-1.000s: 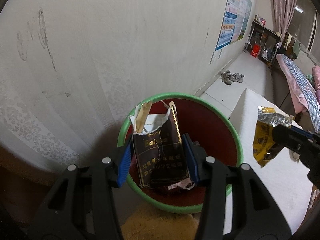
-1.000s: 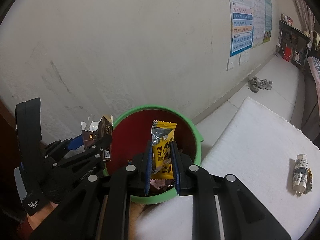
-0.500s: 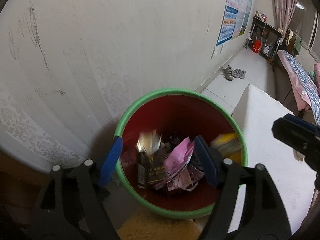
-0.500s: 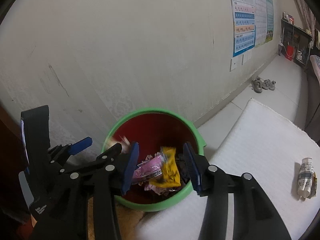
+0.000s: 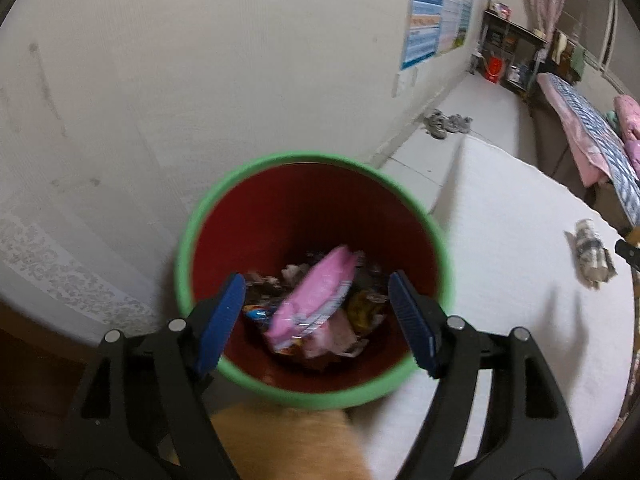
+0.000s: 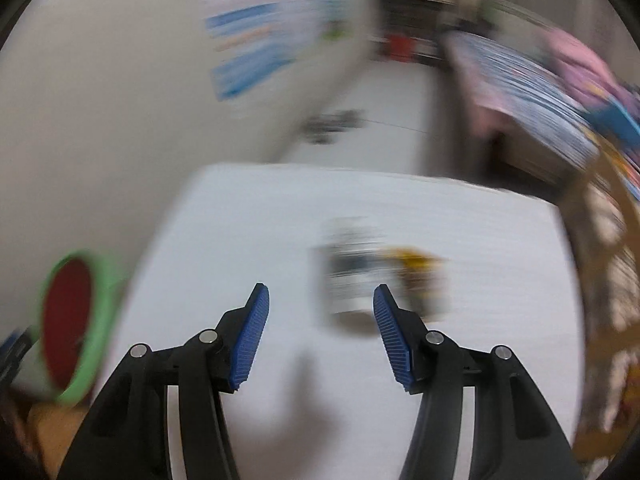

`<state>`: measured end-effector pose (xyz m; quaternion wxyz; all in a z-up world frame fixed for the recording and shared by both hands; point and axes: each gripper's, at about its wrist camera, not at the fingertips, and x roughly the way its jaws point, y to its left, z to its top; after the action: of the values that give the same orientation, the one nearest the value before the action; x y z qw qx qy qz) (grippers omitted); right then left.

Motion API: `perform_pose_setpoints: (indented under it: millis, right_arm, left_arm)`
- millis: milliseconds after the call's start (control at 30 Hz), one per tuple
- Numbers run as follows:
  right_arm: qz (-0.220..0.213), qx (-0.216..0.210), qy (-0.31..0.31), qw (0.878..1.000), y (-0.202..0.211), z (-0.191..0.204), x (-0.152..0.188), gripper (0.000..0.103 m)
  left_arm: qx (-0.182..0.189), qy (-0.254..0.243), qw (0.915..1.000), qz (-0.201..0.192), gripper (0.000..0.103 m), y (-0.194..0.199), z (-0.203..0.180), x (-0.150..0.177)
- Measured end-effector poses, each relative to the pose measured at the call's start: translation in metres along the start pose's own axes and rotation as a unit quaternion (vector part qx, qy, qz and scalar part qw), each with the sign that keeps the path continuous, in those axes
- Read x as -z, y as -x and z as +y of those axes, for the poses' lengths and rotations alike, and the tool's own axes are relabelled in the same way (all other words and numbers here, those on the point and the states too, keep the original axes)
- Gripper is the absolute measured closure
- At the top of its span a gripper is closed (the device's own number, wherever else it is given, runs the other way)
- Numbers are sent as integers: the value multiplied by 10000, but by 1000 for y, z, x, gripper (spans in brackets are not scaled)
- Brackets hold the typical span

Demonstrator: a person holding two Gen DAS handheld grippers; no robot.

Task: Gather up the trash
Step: 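Grasp the white-grey tube pack with the left tool while the right tool grasps the yellow candy wrapper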

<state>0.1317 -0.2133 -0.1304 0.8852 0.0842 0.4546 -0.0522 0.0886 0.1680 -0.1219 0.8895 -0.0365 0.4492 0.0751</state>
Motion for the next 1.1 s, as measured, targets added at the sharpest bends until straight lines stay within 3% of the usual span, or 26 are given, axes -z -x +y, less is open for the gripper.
perform_pose_setpoints:
  millis: [167, 333, 367, 400, 433, 500, 633, 767, 1000, 1067, 1100]
  right_arm:
    - [454, 254, -778, 9956, -37, -66, -9, 51]
    - [819, -157, -864, 9928, -69, -84, -4, 53]
    - [808, -337, -937, 9917, -72, -87, -4, 58]
    - [835, -467, -971, 9907, -74, -89, -3, 83]
    - [916, -508, -967, 9898, -78, -88, -3, 98]
    - [1008, -674, -1055, 9870, -77, -96, 2, 98]
    - [660, -960, -1344, 9841, -43, -122, 20, 98]
    - [489, -888, -1353, 9856, 2, -141, 56, 98]
    - [496, -738, -1083, 9901, 43, -139, 118, 98]
    - [516, -744, -1134, 9894, 47, -140, 131, 98]
    - [519, -737, -1146, 9893, 48, -141, 134, 98]
  left_arm:
    - [370, -308, 9988, 28, 32, 9, -56, 0]
    - [878, -548, 9945, 141, 32, 15, -113, 0]
    - [957, -596, 9935, 154, 32, 16, -123, 1]
    - [1032, -669, 9923, 158, 32, 17, -137, 1]
    - [1093, -763, 9909, 163, 32, 18, -151, 2]
    - [1192, -1015, 9875, 208, 32, 18, -182, 3]
    - [1332, -1350, 9816, 209, 24, 12, -231, 0]
    - [1457, -1527, 9767, 388, 24, -10, -283, -7]
    - [1399, -1817, 9702, 789, 24, -60, -365, -8]
    - [1242, -1893, 9700, 890, 27, -74, -376, -6]
    - [1190, -1908, 9699, 938, 36, -78, -377, -5]
